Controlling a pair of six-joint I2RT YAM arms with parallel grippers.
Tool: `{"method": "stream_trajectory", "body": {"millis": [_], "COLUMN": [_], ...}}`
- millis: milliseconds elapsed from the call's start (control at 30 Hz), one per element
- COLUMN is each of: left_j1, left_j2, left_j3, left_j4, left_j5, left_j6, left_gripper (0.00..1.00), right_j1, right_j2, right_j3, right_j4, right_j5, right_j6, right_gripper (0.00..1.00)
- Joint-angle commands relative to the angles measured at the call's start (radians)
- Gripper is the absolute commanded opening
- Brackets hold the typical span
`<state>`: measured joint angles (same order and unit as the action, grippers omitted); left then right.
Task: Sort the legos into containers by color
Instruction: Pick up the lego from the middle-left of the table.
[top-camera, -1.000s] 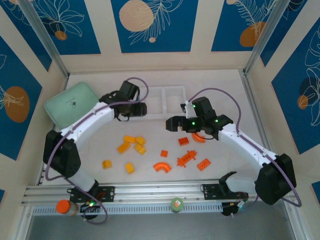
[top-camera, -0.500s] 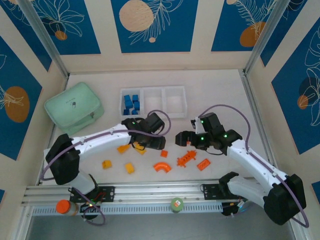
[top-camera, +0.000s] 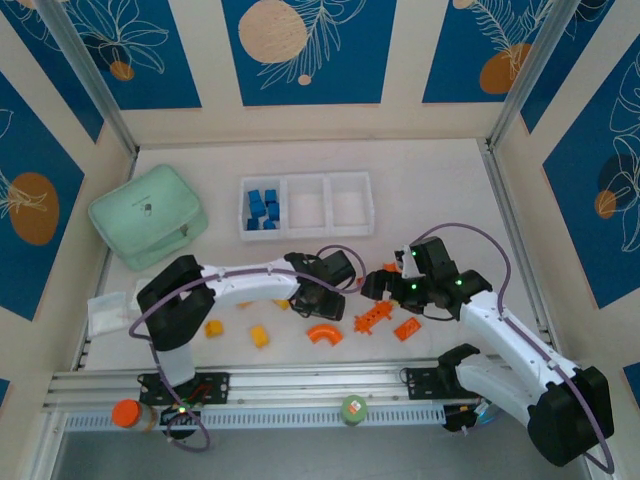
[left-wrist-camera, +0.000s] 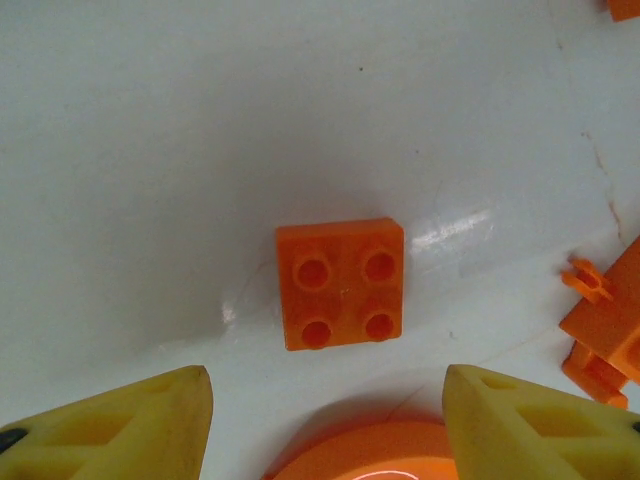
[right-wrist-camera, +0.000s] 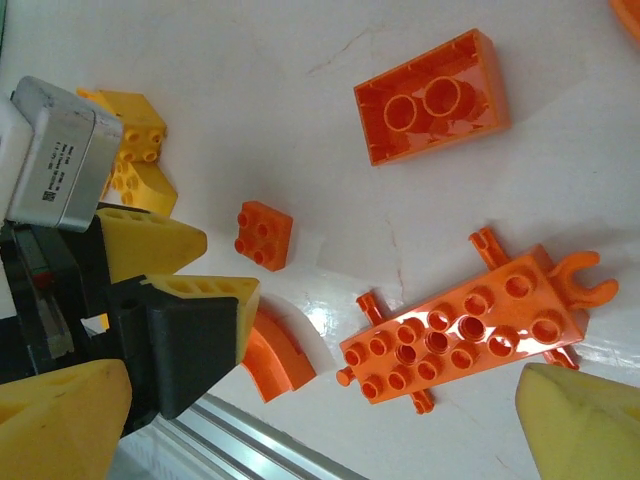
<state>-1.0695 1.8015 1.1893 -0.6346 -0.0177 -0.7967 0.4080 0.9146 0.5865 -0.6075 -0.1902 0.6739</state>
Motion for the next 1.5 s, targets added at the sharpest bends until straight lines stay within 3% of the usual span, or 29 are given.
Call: {"method": "stream_trajectory", "body": {"millis": [0, 500, 767, 933, 1267, 1467], "left_j1": [-0.013, -0.014, -0.016, -0.015, -0.006, 0.059], "left_j2": [0.037, 0.146, 0.147, 0.111, -0.016, -0.076], "left_j3": [0.046, 0.11, 0.095, 0.095, 0.122, 0.192], "left_j4": [-0.004, -0.053, -0.043, -0.044, -0.11, -0.173], "left_j5": [-0.029, -0.064, -0.062, -0.076, -0.134, -0.207], "left_j6": [-0.014, -0.005, -0.016, -0.009, 0.034, 0.115], "left_gripper": [0.62, 0.53, 0.39, 0.32, 0.31, 0.31], "right_j1": [-0.014, -0.043, -0.055, -0.061, -0.066, -0.066], "right_j2": [0.001, 0.008, 0.014, 0.012, 0.016, 0.052], "right_j3": [-0.018, -0.038, -0.044, -0.039, 0.015, 0.077], "right_j4": [-0.013, 0.015, 0.026, 0.025, -0.006, 0.02], "right_j5": [-0.043, -0.075, -0.087, -0.096, -0.101, -0.11], "right_j6": [-0.003, -0.019, -0.027, -0.037, -0.093, -0.106], "right_gripper": [0.99, 0.99, 0.99, 0.99, 0.99, 0.99]}}
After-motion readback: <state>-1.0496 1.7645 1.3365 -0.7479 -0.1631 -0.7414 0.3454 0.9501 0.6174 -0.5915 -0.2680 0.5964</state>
